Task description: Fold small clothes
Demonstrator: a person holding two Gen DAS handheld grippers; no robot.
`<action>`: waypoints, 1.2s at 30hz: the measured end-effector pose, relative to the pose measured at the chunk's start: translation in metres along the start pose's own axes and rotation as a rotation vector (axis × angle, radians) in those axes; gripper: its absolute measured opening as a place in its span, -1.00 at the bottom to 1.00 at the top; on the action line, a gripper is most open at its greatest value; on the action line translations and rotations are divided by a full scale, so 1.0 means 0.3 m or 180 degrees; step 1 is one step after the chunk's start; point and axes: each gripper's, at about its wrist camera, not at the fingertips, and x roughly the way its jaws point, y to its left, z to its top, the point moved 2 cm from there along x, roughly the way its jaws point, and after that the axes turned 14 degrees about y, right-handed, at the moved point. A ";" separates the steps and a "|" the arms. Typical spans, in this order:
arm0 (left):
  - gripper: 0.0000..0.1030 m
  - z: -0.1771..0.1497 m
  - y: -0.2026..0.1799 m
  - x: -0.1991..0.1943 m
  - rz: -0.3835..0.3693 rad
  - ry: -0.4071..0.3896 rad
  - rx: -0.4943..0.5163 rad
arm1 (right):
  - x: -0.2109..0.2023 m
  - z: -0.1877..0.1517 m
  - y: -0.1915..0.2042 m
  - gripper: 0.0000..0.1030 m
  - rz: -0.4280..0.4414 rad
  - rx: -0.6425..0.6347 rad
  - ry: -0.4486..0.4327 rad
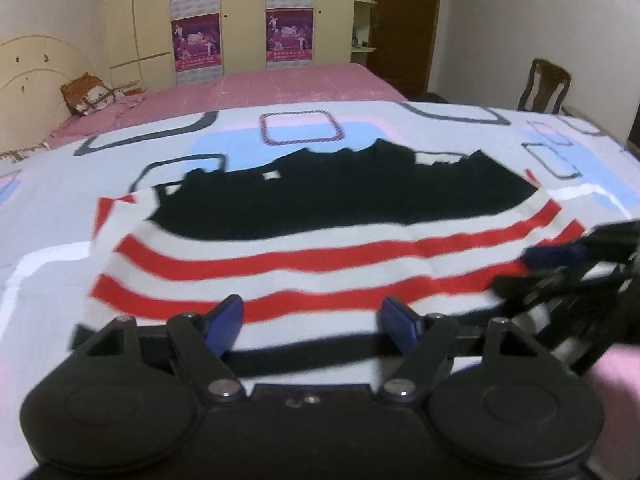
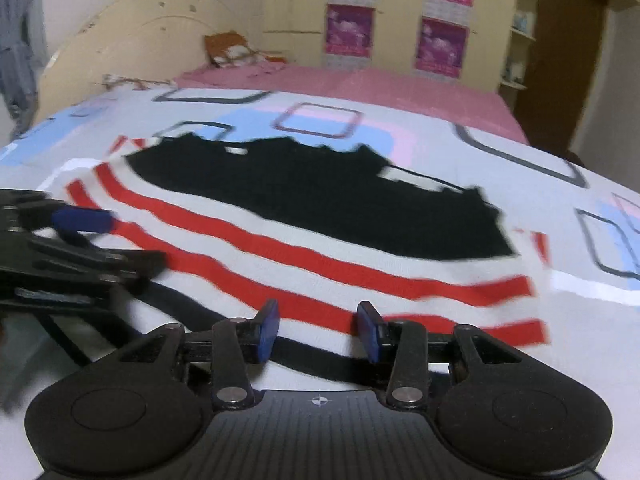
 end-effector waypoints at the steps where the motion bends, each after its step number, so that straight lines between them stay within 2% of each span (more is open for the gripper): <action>1: 0.56 -0.015 0.020 -0.004 0.0057 0.0012 -0.0036 | -0.003 -0.010 -0.022 -0.20 -0.0026 0.0034 0.0003; 3: 0.60 -0.047 0.067 -0.005 0.0072 0.0061 -0.0157 | -0.012 -0.033 -0.060 -0.20 0.0004 0.0105 0.0031; 5: 0.53 -0.069 0.100 -0.030 -0.0013 0.0020 -0.0298 | -0.041 -0.035 -0.057 -0.19 0.0013 0.0150 0.0015; 8: 0.43 -0.094 0.083 -0.077 -0.0274 -0.0133 -0.0334 | -0.115 -0.048 -0.006 -0.20 0.0164 0.0114 -0.0257; 10: 0.32 -0.108 0.039 -0.090 -0.0343 -0.0163 -0.0259 | -0.120 -0.057 0.055 -0.20 0.0227 0.0017 -0.0303; 13: 0.32 -0.127 -0.036 -0.083 -0.0283 -0.0113 -0.0112 | -0.086 -0.100 0.139 -0.22 0.0370 -0.0096 -0.0155; 14: 0.32 -0.132 -0.057 -0.074 -0.0200 -0.0074 -0.0046 | -0.074 -0.113 0.157 -0.38 0.0388 -0.0118 -0.0106; 17: 0.32 -0.151 -0.056 -0.072 -0.0070 -0.0084 0.0013 | -0.054 -0.150 0.184 -0.55 0.0356 -0.0177 -0.0047; 19: 0.20 -0.163 -0.005 -0.085 0.0002 -0.0112 -0.0068 | -0.072 -0.160 0.149 -0.81 0.0347 -0.0100 -0.0054; 21: 0.13 -0.181 0.080 -0.094 0.0137 -0.0112 -0.0228 | -0.088 -0.178 0.066 -0.82 0.0201 0.0052 -0.0066; 24: 0.08 -0.223 0.197 -0.114 0.0346 -0.0114 -0.0413 | -0.115 -0.229 -0.093 -0.82 -0.0268 0.0293 -0.0015; 25: 0.00 -0.237 0.220 -0.118 0.0351 -0.0118 -0.0443 | -0.117 -0.256 -0.156 -0.82 -0.0376 0.0398 0.0066; 27: -0.12 -0.248 0.236 -0.130 0.0284 -0.0149 -0.0479 | -0.129 -0.296 -0.236 -0.83 -0.0307 0.0520 0.0105; 29: -0.16 -0.240 0.237 -0.140 0.0262 -0.0162 -0.0545 | -0.148 -0.301 -0.249 -0.83 -0.0271 0.0446 0.0120; 31: -0.20 -0.232 0.238 -0.153 0.0292 -0.0210 -0.0607 | -0.186 -0.287 -0.244 -0.83 -0.0350 0.0477 -0.0021; 32: -0.20 -0.231 0.234 -0.142 0.0331 -0.0144 -0.0587 | -0.200 -0.281 -0.247 -0.83 -0.0345 0.0509 -0.0093; 33: -0.20 -0.232 0.228 -0.122 0.0373 -0.0057 -0.0527 | -0.192 -0.282 -0.246 -0.83 -0.0346 0.0526 -0.0070; 35: -0.21 -0.234 0.212 -0.118 0.0455 -0.0053 -0.0437 | -0.132 -0.297 -0.248 -0.83 -0.0321 0.0463 0.0178; 36: -0.22 -0.235 0.212 -0.127 0.0440 -0.0062 -0.0448 | -0.134 -0.302 -0.238 -0.83 -0.0362 0.0370 0.0135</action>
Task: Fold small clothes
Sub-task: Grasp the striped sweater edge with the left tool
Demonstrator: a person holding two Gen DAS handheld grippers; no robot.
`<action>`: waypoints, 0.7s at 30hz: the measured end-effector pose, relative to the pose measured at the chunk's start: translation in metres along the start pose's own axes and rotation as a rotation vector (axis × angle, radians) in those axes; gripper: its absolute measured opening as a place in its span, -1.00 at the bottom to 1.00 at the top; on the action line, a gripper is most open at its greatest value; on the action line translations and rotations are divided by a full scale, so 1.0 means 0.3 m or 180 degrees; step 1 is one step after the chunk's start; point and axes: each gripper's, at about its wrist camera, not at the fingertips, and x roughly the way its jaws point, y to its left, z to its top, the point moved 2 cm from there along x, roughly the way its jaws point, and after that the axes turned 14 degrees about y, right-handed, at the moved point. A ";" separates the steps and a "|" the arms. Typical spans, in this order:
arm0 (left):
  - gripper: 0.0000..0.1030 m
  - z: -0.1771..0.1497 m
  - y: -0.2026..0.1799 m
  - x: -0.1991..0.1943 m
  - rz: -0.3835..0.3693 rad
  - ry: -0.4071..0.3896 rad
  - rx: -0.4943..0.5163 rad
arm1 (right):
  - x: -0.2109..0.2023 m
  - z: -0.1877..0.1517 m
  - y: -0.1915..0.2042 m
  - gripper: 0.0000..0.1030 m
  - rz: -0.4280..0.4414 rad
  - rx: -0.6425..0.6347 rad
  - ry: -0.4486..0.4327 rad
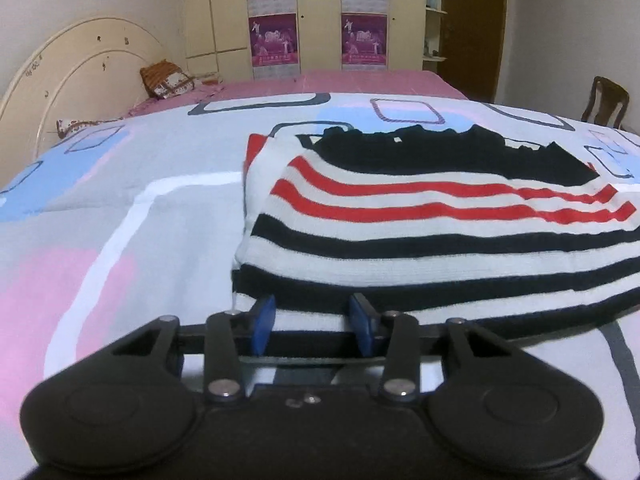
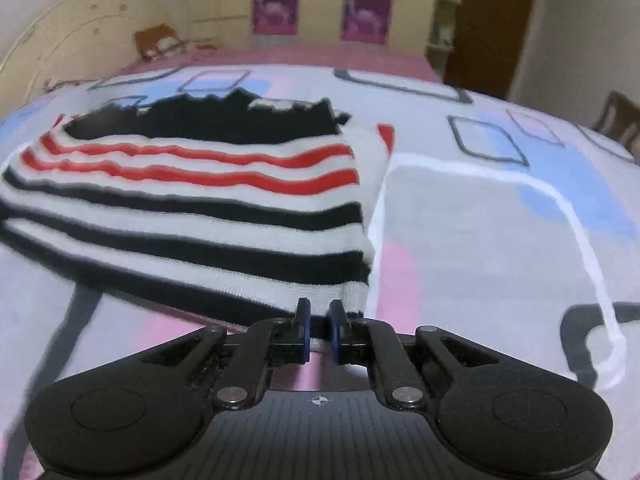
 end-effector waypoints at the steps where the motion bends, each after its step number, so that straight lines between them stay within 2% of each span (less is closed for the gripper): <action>1: -0.27 -0.003 0.007 -0.016 -0.0020 -0.0045 -0.0043 | -0.010 0.002 0.007 -0.83 -0.0027 -0.0041 0.0018; 3: -0.36 -0.014 0.019 -0.025 0.0002 -0.0064 -0.0077 | -0.048 0.008 0.000 -0.82 -0.0027 0.0011 -0.0049; 5: -0.38 -0.023 0.020 -0.001 0.0009 0.0023 -0.0056 | -0.068 0.005 -0.002 -0.82 0.0041 0.0052 -0.0154; 7: -0.42 -0.016 0.011 0.001 0.0033 0.0050 -0.0031 | -0.006 -0.008 0.006 -0.83 0.0033 0.0030 0.0072; 9: -0.44 -0.010 0.011 0.000 0.0032 0.0072 -0.0055 | -0.011 -0.007 0.020 -0.83 -0.0030 -0.0030 0.0039; 17: -0.43 -0.008 0.011 0.002 0.0052 0.0085 -0.0042 | -0.011 -0.008 0.012 -0.83 0.0010 -0.0012 0.0069; 21: -0.35 -0.001 0.015 -0.025 0.0099 0.0117 -0.0149 | 0.006 0.011 0.011 -0.83 -0.0003 -0.0050 0.0103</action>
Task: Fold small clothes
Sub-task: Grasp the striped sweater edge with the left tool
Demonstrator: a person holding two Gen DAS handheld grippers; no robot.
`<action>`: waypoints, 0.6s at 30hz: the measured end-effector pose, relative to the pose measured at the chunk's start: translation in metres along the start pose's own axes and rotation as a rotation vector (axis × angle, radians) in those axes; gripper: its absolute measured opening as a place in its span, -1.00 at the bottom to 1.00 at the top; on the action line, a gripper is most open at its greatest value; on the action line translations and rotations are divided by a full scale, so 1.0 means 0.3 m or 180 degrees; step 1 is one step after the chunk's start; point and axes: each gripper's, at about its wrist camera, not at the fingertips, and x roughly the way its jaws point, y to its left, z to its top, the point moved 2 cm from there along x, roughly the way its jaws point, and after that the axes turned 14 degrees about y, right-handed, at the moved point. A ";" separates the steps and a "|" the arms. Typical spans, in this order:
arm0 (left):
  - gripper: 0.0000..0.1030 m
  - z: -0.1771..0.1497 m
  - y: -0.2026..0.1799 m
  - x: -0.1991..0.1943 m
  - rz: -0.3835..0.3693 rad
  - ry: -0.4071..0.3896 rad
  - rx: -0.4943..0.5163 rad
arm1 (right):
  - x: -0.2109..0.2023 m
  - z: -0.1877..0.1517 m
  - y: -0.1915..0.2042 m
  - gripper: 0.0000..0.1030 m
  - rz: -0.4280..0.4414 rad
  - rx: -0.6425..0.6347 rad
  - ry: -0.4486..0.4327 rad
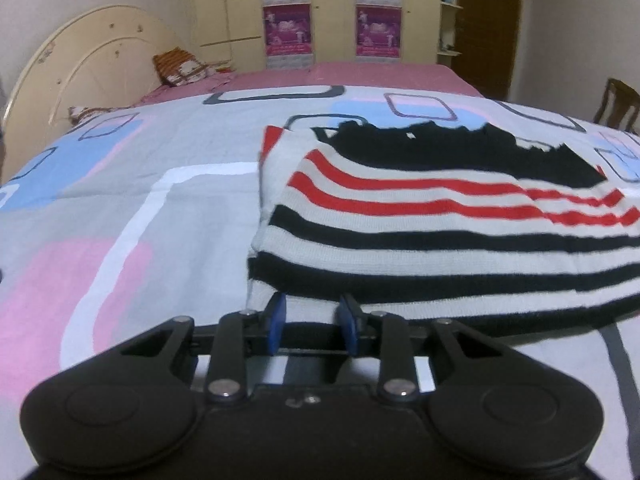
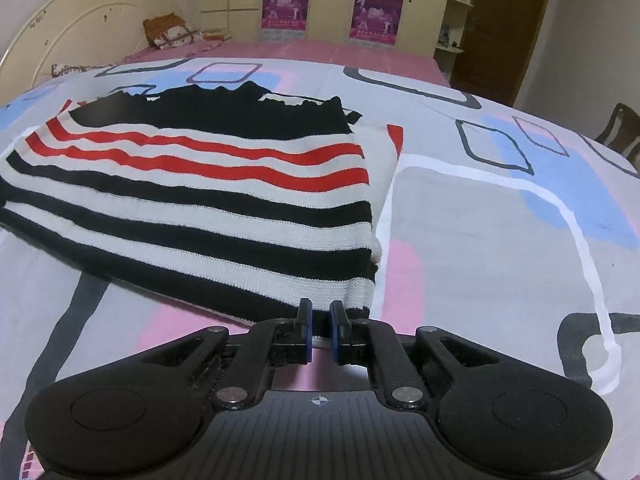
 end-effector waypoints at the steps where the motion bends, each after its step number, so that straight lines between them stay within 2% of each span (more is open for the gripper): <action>1: -0.09 -0.002 0.003 -0.015 0.0013 -0.0025 -0.0043 | -0.011 0.004 -0.001 -0.82 -0.0003 0.0016 0.0010; 2: 0.20 -0.007 0.007 -0.032 0.0075 -0.0053 -0.0092 | -0.026 0.006 -0.002 -0.82 -0.0008 0.0035 -0.0010; 3: 0.77 -0.013 0.014 -0.052 0.0177 -0.0117 -0.0177 | -0.041 0.011 0.000 -0.80 -0.0036 0.0064 -0.0043; 4: 0.81 -0.026 0.027 -0.072 0.0158 -0.0194 -0.0276 | -0.058 0.013 0.000 -0.30 -0.0070 0.0097 -0.0076; 5: 0.71 -0.039 0.042 -0.087 0.0013 -0.0217 -0.0387 | -0.076 0.013 0.000 0.23 -0.0096 0.0124 -0.0124; 6: 0.54 -0.052 0.060 -0.094 -0.0201 -0.0183 -0.0529 | -0.096 0.012 0.001 0.84 -0.0090 0.0131 -0.0223; 7: 0.39 -0.067 0.075 -0.095 -0.0408 -0.0149 -0.0691 | -0.119 0.008 0.003 0.82 -0.0023 0.0115 -0.0345; 9: 0.30 -0.092 0.092 -0.081 -0.0711 -0.0071 -0.0963 | -0.138 0.013 0.006 0.56 0.0046 0.0161 -0.0375; 11: 0.27 -0.112 0.106 -0.044 -0.1013 -0.0006 -0.1299 | -0.148 0.023 0.011 -0.49 0.0175 0.0214 -0.0423; 13: 0.24 -0.124 0.119 -0.006 -0.1165 0.0018 -0.1595 | -0.140 0.040 0.011 -0.96 0.0330 0.0325 -0.0418; 17: 0.09 -0.102 0.150 0.051 -0.1364 -0.0132 -0.1993 | -0.122 0.091 0.040 -0.96 0.0624 0.0468 -0.0410; 18: -0.05 -0.091 0.157 0.067 -0.1349 -0.0164 -0.2070 | -0.115 0.109 0.057 -0.96 0.0684 0.0470 -0.0417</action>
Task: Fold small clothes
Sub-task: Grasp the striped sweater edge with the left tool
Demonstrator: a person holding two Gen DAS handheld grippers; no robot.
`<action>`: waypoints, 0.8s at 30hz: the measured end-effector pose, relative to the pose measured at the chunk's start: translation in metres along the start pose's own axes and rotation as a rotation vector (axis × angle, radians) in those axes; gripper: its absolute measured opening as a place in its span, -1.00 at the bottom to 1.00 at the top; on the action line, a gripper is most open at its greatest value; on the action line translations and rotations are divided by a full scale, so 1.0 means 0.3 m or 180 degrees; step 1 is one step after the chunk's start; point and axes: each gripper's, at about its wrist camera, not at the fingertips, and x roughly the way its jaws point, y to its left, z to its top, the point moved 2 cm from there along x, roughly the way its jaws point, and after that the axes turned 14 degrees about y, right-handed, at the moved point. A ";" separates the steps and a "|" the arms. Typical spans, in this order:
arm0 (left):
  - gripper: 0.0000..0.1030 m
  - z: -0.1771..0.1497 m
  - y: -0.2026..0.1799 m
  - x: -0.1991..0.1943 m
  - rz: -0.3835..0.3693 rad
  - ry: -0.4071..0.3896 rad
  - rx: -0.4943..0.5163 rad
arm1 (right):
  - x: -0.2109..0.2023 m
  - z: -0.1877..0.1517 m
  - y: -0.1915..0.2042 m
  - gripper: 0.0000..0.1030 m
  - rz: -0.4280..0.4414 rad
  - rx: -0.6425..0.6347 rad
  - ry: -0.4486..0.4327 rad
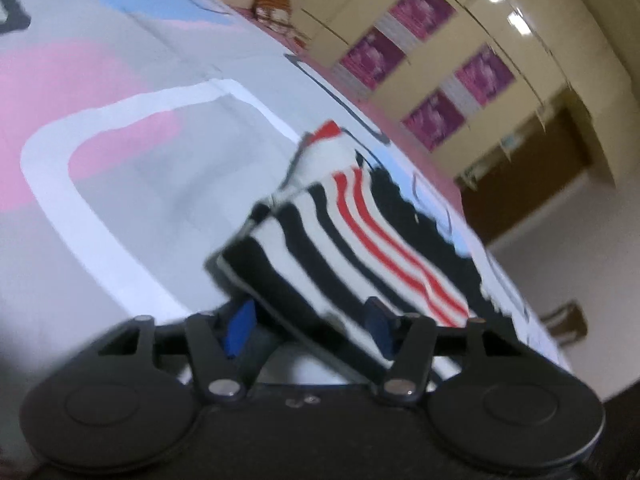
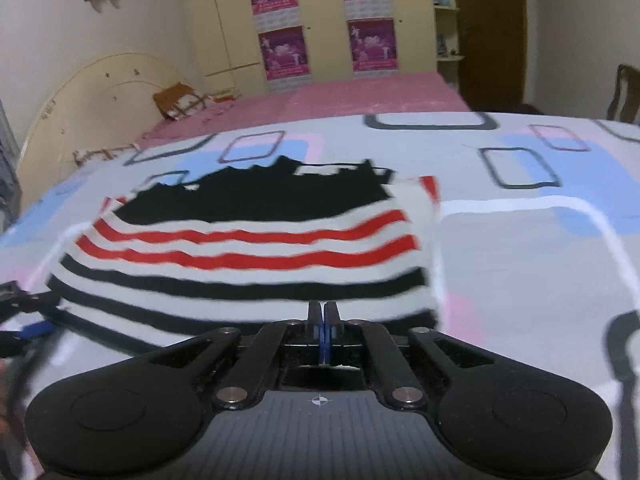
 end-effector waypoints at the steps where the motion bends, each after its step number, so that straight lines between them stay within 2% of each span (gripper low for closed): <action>1: -0.11 0.016 0.005 0.013 -0.0002 -0.0027 -0.0045 | 0.014 0.013 0.015 -0.96 0.0051 -0.0001 0.0003; 8: -0.28 0.116 0.010 0.101 -0.0137 -0.0126 -0.0208 | 0.193 0.129 0.159 -0.96 0.0299 -0.0082 0.0111; 9: -0.37 0.126 0.011 0.105 -0.0148 -0.0107 -0.0215 | 0.215 0.145 0.175 -0.96 0.0319 -0.0087 0.0117; 10: -0.65 0.137 0.014 0.110 -0.0182 -0.0081 -0.0222 | 0.238 0.164 0.192 -0.96 0.0344 -0.0084 0.0112; 11: -0.66 0.140 0.019 0.102 -0.0268 -0.0094 -0.0260 | 0.253 0.179 0.208 -0.96 0.0361 -0.0093 0.0106; 13: -0.67 0.135 0.002 0.051 -0.0537 -0.0301 -0.0204 | 0.269 0.203 0.230 -0.96 0.0397 -0.0111 0.0066; 15: -0.67 0.125 -0.018 0.036 -0.0480 -0.0371 -0.0064 | 0.283 0.214 0.242 -0.96 0.0482 -0.0144 0.0028; 16: -0.67 0.124 -0.010 0.056 -0.0369 -0.0309 -0.0052 | 0.306 0.211 0.248 -0.96 0.0467 -0.0190 0.0091; 17: -0.67 0.126 0.017 0.093 -0.0233 -0.0150 -0.0147 | 0.353 0.200 0.253 -1.00 0.0383 -0.0231 0.0285; 18: -0.67 0.126 0.051 0.115 -0.0264 -0.0066 -0.0298 | 0.378 0.186 0.252 -1.00 0.0357 -0.0251 0.0312; 19: -0.67 0.127 0.071 0.112 -0.0397 -0.0087 -0.0380 | 0.377 0.180 0.254 -1.00 0.0345 -0.0286 0.0269; 21: -0.67 0.129 0.052 0.103 -0.0341 -0.0086 -0.0242 | 0.374 0.184 0.261 -1.00 0.0289 -0.0345 0.0299; 24: -0.67 0.137 0.037 0.087 -0.0418 -0.0132 -0.0261 | 0.381 0.176 0.262 -1.00 0.0265 -0.0376 0.0270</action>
